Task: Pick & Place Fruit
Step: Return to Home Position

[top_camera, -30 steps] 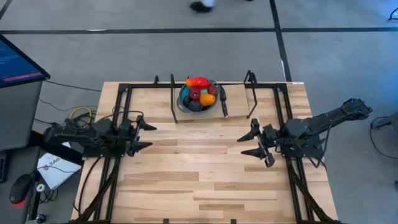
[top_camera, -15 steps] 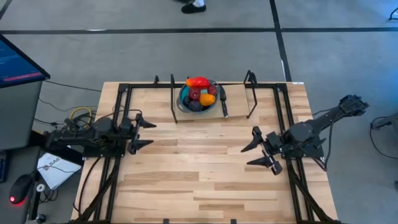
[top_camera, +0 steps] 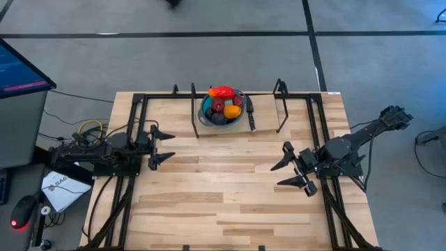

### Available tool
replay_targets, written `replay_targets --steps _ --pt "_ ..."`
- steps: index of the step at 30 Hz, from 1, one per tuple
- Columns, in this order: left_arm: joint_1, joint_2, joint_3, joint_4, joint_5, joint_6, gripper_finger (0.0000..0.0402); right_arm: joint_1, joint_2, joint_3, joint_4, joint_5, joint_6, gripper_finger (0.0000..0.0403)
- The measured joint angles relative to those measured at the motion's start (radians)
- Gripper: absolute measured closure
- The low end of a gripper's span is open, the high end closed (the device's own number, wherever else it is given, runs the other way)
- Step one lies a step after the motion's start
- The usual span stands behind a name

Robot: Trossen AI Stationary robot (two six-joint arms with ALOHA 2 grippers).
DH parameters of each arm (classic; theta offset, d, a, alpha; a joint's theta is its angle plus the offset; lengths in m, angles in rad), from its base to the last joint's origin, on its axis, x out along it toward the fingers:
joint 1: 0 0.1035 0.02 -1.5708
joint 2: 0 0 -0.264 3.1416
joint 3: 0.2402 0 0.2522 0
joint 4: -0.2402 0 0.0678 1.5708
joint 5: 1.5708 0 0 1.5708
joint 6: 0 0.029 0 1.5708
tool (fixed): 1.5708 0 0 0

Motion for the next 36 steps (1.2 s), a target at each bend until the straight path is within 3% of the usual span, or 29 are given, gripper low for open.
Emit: replay_targets --steps 18,33,36 --pt "0.000 0.129 0.000 0.011 -0.007 -0.025 0.0056 -0.006 0.000 0.000 0.041 0.002 -0.055 0.0179" --pt "0.000 0.206 0.000 0.014 -0.007 -0.024 0.0056 -0.016 0.007 -0.001 0.052 0.001 0.031 0.0179" --pt "0.000 0.213 0.000 0.014 -0.007 -0.025 0.0056 -0.039 -0.004 -0.013 0.077 -0.001 -0.055 0.0179"
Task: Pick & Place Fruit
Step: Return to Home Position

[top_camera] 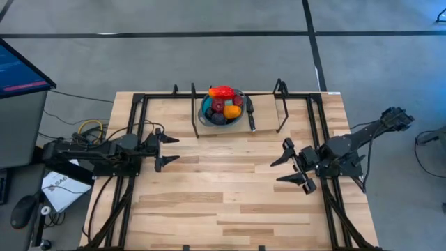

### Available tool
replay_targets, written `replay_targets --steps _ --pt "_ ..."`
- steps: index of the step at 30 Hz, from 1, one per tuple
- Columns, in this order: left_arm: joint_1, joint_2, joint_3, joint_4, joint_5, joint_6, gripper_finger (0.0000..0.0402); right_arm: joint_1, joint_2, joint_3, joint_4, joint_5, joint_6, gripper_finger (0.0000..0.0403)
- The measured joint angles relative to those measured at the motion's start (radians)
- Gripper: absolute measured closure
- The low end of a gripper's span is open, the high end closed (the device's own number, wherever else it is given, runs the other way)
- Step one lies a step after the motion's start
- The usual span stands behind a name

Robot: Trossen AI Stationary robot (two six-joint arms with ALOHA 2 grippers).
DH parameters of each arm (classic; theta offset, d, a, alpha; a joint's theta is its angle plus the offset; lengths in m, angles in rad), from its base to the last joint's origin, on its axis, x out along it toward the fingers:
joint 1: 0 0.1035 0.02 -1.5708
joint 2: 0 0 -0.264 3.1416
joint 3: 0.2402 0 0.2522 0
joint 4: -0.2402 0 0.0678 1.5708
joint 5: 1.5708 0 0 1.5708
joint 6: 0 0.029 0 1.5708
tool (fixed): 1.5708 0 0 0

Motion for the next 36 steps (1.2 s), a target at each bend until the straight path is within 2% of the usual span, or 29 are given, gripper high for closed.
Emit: replay_targets --steps 5,9,11,15,18,23,32,36 --pt "0.000 -0.001 0.000 0.003 0.000 0.000 0.0056 -0.129 -0.074 -0.146 0.122 0.003 -0.057 0.0179" --pt "0.000 -0.001 0.000 0.009 0.000 0.000 0.0056 -0.264 -0.167 -0.333 0.351 0.000 -0.062 0.0179" --pt "0.000 -0.001 0.000 0.010 0.000 0.000 0.0056 -0.325 -0.210 -0.407 0.408 -0.003 -0.044 0.0179" --pt "0.000 -0.001 0.000 0.016 0.000 0.000 0.0056 -0.400 -0.282 -0.479 0.415 -0.115 -0.063 0.0179" --pt "0.000 -0.001 0.000 0.017 0.000 0.000 0.0056 -0.414 -0.340 -0.496 0.342 -0.156 -0.063 0.0179" --pt "0.000 -0.001 0.000 0.018 0.000 0.000 0.0056 -0.414 -0.476 -0.558 0.236 -0.159 -0.061 0.0179" --pt "0.000 -0.001 0.000 0.023 0.000 0.000 0.0056 -0.463 -0.786 -0.558 -0.152 -0.160 0.007 0.0179" --pt "0.001 0.004 0.000 0.025 0.001 0.000 0.0056 -0.484 -0.786 -0.558 -0.215 -0.163 0.037 0.0179"
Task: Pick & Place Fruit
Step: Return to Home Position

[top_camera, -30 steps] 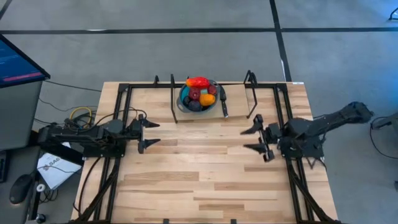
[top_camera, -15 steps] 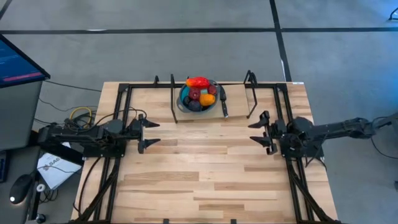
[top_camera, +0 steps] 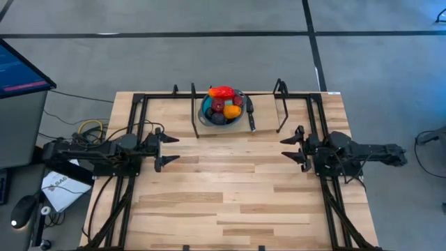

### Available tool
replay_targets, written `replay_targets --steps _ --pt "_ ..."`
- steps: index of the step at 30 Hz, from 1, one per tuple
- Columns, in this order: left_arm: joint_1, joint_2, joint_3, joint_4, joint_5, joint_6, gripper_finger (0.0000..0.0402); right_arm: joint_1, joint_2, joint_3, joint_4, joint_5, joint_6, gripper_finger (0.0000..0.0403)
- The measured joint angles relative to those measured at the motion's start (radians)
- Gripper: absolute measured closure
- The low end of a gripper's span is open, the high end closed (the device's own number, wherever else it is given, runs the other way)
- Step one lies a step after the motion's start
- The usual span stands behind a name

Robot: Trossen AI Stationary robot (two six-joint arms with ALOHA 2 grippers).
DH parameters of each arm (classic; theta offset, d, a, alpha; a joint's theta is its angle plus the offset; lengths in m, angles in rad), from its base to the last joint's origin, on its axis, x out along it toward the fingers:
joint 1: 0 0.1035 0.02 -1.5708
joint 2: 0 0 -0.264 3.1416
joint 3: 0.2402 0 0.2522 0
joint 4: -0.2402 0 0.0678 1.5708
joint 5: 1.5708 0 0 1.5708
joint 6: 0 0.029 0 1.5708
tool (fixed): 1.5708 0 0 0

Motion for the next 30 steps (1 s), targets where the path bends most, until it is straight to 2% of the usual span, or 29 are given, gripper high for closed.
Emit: replay_targets --steps 6,16,26,30 --pt "0.000 0.006 0.000 0.004 0.000 0.000 0.0056 0.028 0.000 0.000 -0.044 -0.008 0.003 0.0179" --pt "0.000 0.008 0.000 0.012 0.000 0.000 0.0056 0.105 0.012 -0.001 -0.067 -0.014 -0.166 0.0179" --pt "0.000 0.008 0.000 0.021 0.000 0.000 0.0056 0.105 0.073 -0.001 -0.066 0.000 -0.172 0.0179" --pt "0.000 0.008 0.000 0.023 0.000 0.000 0.0056 0.093 0.062 -0.001 -0.068 0.000 -0.076 0.0179"
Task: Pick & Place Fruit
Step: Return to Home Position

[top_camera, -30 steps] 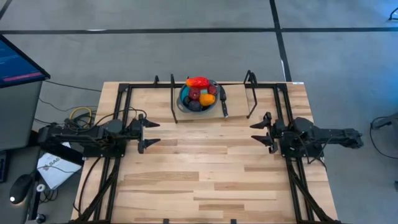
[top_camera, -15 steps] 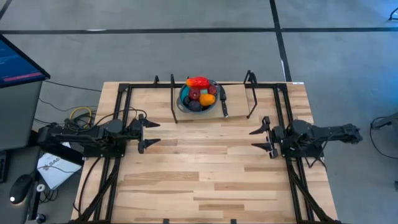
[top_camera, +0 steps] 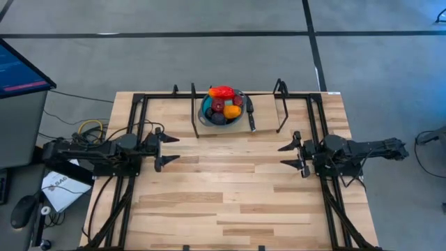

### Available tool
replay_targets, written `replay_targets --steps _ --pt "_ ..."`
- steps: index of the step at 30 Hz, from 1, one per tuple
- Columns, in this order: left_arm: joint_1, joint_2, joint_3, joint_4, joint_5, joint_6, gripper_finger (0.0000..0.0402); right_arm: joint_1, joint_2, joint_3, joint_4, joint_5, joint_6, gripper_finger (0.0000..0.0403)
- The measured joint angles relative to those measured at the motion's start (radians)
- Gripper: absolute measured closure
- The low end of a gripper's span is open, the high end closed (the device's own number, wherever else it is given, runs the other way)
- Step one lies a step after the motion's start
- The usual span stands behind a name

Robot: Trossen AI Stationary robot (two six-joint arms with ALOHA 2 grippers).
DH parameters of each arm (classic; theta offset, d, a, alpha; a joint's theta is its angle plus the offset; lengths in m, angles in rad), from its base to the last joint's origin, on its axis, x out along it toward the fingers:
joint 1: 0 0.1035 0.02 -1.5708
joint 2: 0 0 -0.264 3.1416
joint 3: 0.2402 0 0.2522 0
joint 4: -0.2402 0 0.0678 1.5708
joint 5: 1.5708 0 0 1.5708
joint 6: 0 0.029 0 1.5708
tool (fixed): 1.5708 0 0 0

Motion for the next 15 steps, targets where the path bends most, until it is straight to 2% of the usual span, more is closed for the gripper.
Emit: replay_targets --steps 9,15 --pt "0.000 0.000 0.000 0.010 0.000 0.000 0.0056 -0.001 -0.003 0.000 0.000 0.000 -0.037 0.0179" --pt "0.000 0.000 0.000 0.012 0.000 0.000 0.0056 -0.002 0.057 -0.001 0.000 0.002 -0.040 0.0179"
